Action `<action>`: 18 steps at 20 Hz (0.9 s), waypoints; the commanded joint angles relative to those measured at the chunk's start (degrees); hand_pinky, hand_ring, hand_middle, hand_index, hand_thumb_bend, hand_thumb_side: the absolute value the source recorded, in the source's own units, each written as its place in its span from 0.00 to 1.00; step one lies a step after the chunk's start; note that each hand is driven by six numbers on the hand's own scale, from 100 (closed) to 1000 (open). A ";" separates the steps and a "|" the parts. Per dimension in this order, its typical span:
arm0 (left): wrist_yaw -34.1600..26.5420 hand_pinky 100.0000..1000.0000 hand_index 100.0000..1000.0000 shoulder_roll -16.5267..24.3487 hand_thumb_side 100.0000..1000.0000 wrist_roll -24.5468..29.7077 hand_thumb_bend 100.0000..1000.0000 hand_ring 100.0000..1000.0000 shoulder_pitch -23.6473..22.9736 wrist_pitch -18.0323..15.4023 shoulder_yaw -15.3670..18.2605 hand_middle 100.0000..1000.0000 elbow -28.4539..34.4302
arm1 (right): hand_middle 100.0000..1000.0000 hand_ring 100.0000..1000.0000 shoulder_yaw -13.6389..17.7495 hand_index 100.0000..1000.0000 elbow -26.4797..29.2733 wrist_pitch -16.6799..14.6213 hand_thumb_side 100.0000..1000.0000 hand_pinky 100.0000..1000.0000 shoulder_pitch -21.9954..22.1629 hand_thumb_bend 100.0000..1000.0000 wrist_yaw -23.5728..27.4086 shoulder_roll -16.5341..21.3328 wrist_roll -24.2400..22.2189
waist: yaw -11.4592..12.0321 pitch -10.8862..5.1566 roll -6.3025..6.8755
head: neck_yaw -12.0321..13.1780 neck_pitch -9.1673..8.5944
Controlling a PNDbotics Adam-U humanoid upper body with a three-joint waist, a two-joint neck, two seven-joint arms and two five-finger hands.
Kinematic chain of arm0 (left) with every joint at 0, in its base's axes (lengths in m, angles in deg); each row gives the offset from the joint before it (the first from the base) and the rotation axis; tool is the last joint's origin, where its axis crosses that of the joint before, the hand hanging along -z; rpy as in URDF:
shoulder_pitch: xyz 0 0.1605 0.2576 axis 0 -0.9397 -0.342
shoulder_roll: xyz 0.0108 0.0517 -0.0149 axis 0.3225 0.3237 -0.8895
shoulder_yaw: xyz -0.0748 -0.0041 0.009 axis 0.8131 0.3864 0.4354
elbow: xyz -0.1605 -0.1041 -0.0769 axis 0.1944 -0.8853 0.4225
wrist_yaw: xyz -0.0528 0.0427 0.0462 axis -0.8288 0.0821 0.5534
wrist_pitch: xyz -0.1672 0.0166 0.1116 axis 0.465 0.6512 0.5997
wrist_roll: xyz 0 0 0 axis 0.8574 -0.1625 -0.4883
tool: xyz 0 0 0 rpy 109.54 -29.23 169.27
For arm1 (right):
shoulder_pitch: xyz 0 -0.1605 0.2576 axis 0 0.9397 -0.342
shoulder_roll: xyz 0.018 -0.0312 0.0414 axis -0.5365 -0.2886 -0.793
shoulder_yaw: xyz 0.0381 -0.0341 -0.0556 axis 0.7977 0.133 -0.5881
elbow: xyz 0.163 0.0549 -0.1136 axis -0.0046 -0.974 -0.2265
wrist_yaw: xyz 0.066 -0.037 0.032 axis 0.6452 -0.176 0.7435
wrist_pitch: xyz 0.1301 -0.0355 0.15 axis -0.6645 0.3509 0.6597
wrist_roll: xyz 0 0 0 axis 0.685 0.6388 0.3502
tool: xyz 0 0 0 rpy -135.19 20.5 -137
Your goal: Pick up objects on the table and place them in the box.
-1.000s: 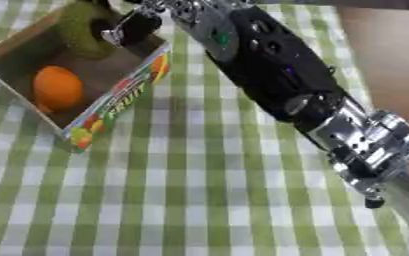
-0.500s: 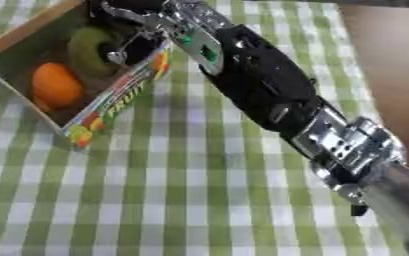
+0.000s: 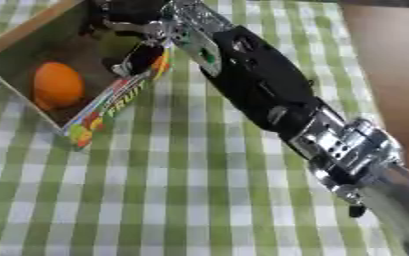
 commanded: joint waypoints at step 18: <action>0.89 0.66 0.81 1.75 0.36 -1.38 0.00 0.62 -2.82 0.83 1.42 0.60 0.83 | 0.67 0.35 11.66 0.89 41.56 16.49 0.00 0.90 0.65 0.00 32.28 16.86 8.28 | -3.12 -3.30 1.70 | 3.80 0.78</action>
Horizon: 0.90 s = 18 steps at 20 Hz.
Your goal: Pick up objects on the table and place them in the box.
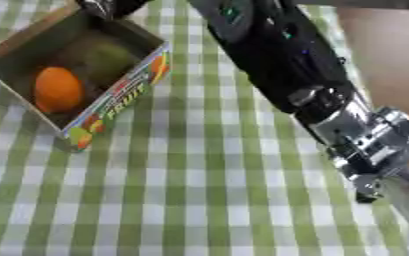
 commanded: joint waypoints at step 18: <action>2.03 0.66 0.81 -2.25 0.37 -3.30 0.01 0.62 -1.21 0.65 2.62 0.60 0.83 | 0.71 0.60 20.21 0.86 19.17 -8.77 0.29 0.88 28.05 0.00 14.90 19.53 27.74 | -4.16 -0.98 3.52 | 7.51 -0.51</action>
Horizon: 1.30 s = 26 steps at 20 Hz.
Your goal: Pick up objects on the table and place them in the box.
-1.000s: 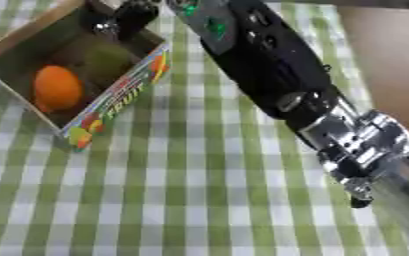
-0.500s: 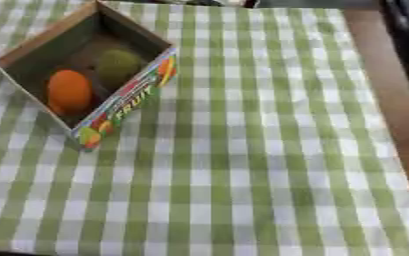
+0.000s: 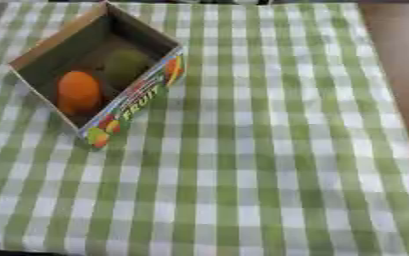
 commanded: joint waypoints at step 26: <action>-0.80 0.66 0.81 -3.53 0.37 -1.22 0.04 0.63 4.37 0.35 2.06 0.60 0.83 | 0.73 0.77 7.33 0.87 0.88 -11.52 0.27 0.91 9.49 0.00 -9.22 -14.33 14.57 | -1.45 -0.26 -1.29 | 2.22 -1.41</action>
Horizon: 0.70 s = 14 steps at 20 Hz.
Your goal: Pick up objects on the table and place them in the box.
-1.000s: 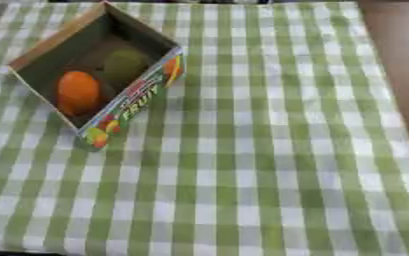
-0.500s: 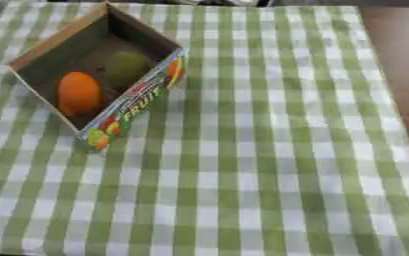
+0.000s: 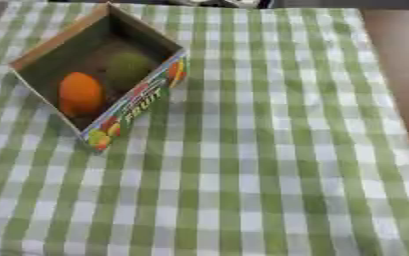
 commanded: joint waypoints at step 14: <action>-0.12 0.66 0.81 0.88 0.36 -0.02 0.05 0.63 0.99 -0.45 0.93 0.60 0.83 | 0.72 0.78 1.34 0.87 0.87 -2.07 0.23 0.90 0.24 0.00 1.34 -0.36 -2.10 | -0.24 -1.09 -0.36 | 0.32 -0.61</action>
